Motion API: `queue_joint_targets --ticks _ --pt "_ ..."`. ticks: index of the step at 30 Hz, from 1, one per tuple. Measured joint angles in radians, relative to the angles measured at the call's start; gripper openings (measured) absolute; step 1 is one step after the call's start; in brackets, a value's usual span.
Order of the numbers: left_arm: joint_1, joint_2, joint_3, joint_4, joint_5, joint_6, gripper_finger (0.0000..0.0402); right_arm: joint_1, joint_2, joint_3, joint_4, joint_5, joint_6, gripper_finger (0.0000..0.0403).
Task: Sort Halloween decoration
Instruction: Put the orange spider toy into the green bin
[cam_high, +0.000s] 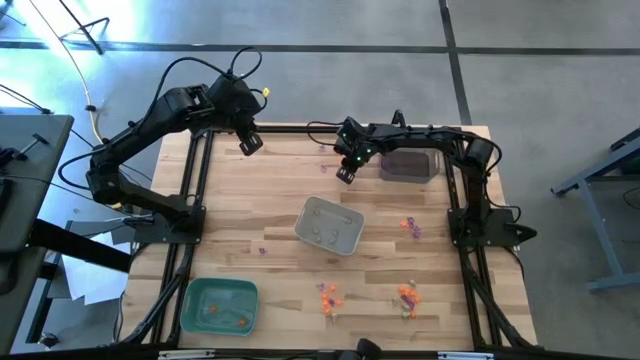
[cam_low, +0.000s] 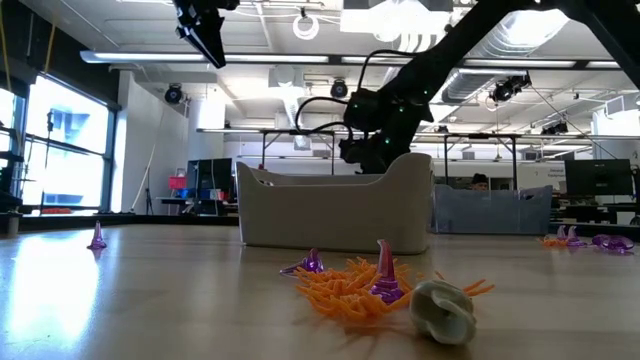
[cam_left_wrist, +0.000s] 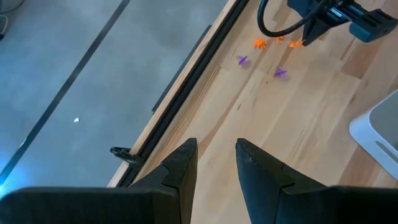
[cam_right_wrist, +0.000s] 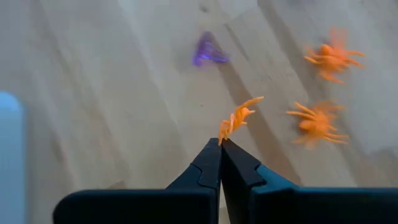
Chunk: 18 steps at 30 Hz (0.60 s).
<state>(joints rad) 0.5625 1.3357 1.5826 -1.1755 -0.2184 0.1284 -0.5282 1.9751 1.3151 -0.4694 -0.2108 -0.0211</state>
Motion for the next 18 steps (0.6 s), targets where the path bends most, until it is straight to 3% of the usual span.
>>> queue_joint_targets --ticks 7,13,18 --pt "0.0 0.0 0.0 -0.009 0.068 0.03 0.0097 0.025 0.0 0.045 0.075 -0.109 0.047 0.0" --pt "0.0 0.0 0.0 -0.01 0.136 0.064 0.0097 0.079 0.0 0.241 0.064 -0.104 -0.004 0.0" --pt "0.0 0.0 0.0 -0.009 0.137 0.076 0.0097 0.139 0.0 0.438 -0.024 -0.034 -0.081 0.0"
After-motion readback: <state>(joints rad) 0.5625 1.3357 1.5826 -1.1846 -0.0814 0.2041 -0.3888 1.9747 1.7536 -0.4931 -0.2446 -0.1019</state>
